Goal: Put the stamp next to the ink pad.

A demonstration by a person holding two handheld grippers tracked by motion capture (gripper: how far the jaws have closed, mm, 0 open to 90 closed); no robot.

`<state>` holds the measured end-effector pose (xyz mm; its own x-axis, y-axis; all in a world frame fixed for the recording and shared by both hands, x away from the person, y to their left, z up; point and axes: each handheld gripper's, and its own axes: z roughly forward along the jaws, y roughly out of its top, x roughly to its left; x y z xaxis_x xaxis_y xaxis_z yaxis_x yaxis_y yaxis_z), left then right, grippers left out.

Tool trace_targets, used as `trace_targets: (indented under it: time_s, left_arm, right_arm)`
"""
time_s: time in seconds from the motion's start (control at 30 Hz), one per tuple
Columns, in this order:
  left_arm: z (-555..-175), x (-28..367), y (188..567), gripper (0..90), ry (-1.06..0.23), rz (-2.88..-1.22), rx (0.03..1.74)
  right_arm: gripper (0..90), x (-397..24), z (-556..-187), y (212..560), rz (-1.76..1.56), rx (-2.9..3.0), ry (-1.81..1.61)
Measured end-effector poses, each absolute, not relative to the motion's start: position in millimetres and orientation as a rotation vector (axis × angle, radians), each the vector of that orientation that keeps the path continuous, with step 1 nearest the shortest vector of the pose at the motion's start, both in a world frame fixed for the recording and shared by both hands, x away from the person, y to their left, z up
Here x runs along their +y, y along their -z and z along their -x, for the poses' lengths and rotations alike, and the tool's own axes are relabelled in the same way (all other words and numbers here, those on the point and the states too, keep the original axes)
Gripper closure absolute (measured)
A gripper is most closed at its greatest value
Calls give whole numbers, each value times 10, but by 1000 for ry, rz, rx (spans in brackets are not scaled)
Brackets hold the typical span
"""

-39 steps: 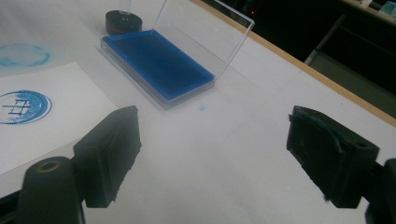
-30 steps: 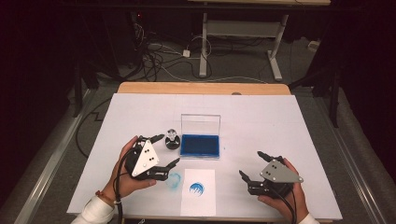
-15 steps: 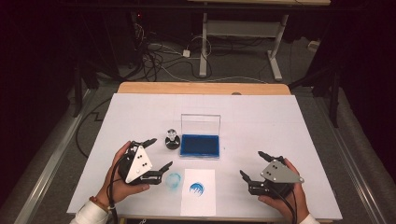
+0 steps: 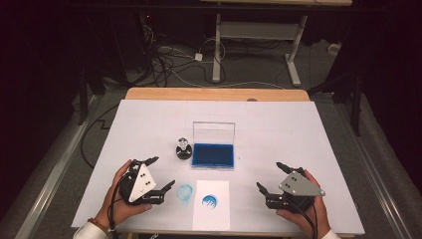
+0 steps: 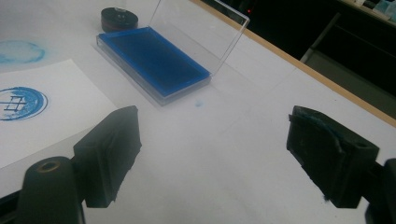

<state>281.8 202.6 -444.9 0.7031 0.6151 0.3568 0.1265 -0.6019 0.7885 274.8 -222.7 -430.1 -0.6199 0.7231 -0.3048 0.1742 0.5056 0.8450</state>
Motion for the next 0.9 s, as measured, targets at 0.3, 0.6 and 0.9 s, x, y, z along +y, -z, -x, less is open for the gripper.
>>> trace_targets:
  time_s: [0.3, 0.6, 0.9]
  left_arm:
    - [-2820, 2183, 4642, 160, -757, -2163, 628]
    - [-2782, 2328, 4793, 160, -728, -2205, 696]
    - [-2772, 2265, 4769, 160, -726, -2206, 674]
  right_arm:
    - [178, -2230, -2775, 4326, -747, 2095, -1074]
    - [178, -2264, -2763, 4341, -761, 2098, -1063]
    - [180, -2279, -2743, 4337, -756, 2096, -1051]
